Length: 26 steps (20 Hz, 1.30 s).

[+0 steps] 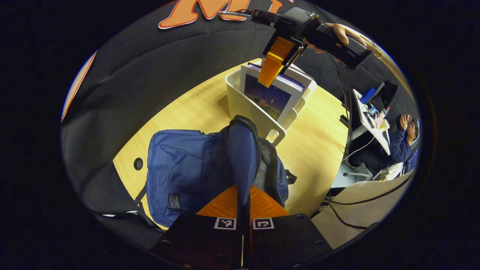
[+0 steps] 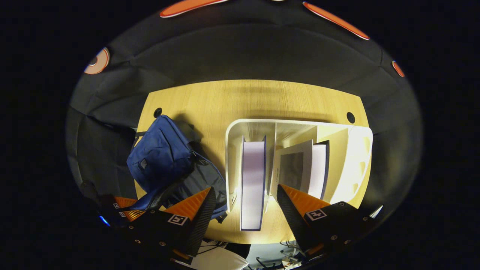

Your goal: Open the schoolbag, grab two books from the bookshelf and put them into the schoolbag.

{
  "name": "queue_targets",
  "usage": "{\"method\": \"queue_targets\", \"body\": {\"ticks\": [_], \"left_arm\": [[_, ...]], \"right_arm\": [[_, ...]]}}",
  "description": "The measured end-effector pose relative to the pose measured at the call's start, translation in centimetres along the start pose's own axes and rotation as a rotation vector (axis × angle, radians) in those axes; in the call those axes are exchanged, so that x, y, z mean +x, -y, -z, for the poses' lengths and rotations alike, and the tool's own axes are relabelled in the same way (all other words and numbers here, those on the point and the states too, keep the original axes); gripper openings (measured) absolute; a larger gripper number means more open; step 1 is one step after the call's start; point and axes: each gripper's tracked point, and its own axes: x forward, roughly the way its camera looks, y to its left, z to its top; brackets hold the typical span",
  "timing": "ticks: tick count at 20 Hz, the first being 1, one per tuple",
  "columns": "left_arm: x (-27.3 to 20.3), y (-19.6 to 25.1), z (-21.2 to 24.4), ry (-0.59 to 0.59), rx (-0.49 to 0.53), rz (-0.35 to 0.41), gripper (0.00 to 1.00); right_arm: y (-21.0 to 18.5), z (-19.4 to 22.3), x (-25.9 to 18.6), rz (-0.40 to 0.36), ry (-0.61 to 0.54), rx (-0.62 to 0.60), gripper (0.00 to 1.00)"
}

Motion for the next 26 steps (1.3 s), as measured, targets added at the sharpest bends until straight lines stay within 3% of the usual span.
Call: {"method": "queue_targets", "body": {"ticks": [4,5,6,8,9,13,18,22,24,26], "left_arm": [[0.0,-0.4,0.0,0.007,-0.001,-0.002,0.02],[0.0,-0.5,0.1,0.006,0.000,-0.004,0.02],[-0.1,-0.5,0.1,0.007,0.003,-0.004,0.02],[-0.2,-0.7,0.1,0.009,0.005,-0.008,0.02],[-0.2,-0.7,0.0,0.011,0.002,-0.009,0.02],[-0.1,-1.0,0.0,0.010,-0.011,-0.015,0.02],[-0.5,-1.0,0.0,0.020,0.002,-0.030,0.02],[-0.9,-1.1,0.2,0.030,-0.020,-0.041,0.02],[-1.0,-1.1,0.1,0.032,-0.019,-0.052,0.02],[-1.2,-0.9,0.0,0.036,-0.010,-0.058,0.02]], "right_arm": [[0.4,0.8,1.8,0.041,-0.054,-0.044,0.87],[0.7,0.8,2.0,0.059,-0.056,-0.051,0.62],[1.0,0.7,2.2,0.072,-0.054,-0.044,0.53],[0.7,0.2,2.1,0.059,-0.028,-0.050,0.25],[0.6,0.1,1.8,0.061,-0.019,-0.045,0.31],[1.1,-0.4,-1.4,0.030,0.064,-0.002,0.28],[3.1,1.4,-10.7,-0.003,0.272,0.066,0.27],[3.1,5.7,-18.8,-0.076,0.465,0.134,0.27],[2.9,8.3,-21.7,-0.160,0.537,0.201,0.27],[1.4,10.9,-23.1,-0.298,0.590,0.273,0.27]]}}
